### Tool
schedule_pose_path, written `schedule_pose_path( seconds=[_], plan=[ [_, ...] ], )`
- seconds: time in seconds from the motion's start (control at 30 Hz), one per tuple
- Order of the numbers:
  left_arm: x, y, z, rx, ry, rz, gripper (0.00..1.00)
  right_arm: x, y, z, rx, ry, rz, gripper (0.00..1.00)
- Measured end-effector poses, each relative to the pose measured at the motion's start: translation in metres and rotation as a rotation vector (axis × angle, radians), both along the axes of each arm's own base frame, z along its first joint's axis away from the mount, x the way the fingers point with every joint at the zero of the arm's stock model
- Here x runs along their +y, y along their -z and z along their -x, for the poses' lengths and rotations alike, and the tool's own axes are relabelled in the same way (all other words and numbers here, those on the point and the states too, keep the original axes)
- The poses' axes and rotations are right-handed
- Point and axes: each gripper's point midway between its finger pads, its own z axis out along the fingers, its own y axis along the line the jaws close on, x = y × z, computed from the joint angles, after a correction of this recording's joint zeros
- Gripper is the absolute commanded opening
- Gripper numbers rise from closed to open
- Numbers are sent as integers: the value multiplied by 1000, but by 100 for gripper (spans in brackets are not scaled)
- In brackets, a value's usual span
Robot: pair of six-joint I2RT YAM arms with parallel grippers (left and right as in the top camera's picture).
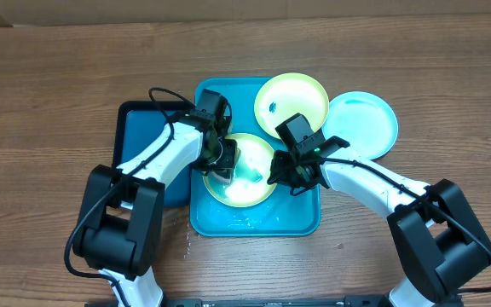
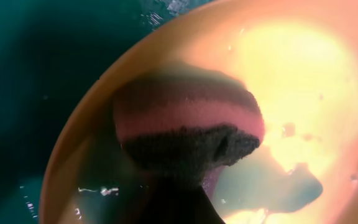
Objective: Clean dirty plates on tray and stack at the side
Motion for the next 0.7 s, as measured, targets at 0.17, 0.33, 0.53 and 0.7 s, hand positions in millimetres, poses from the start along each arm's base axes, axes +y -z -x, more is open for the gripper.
schedule_pose_path(
  seconds=[0.17, 0.33, 0.53, 0.7],
  plan=[
    [-17, -3, 11, 55, 38, 113, 4, 0, 0, 0, 0, 0, 0, 4],
    [-24, -20, 12, 109, 64, 179, 4, 0, 0, 0, 0, 1, -1, 4],
    [-30, -51, -11, 46, 88, 200, 4, 0, 0, 0, 0, 1, -1, 4],
    [-15, -44, -9, 47, 84, 106, 4, 0, 0, 0, -1, 0, -1, 4]
  ],
)
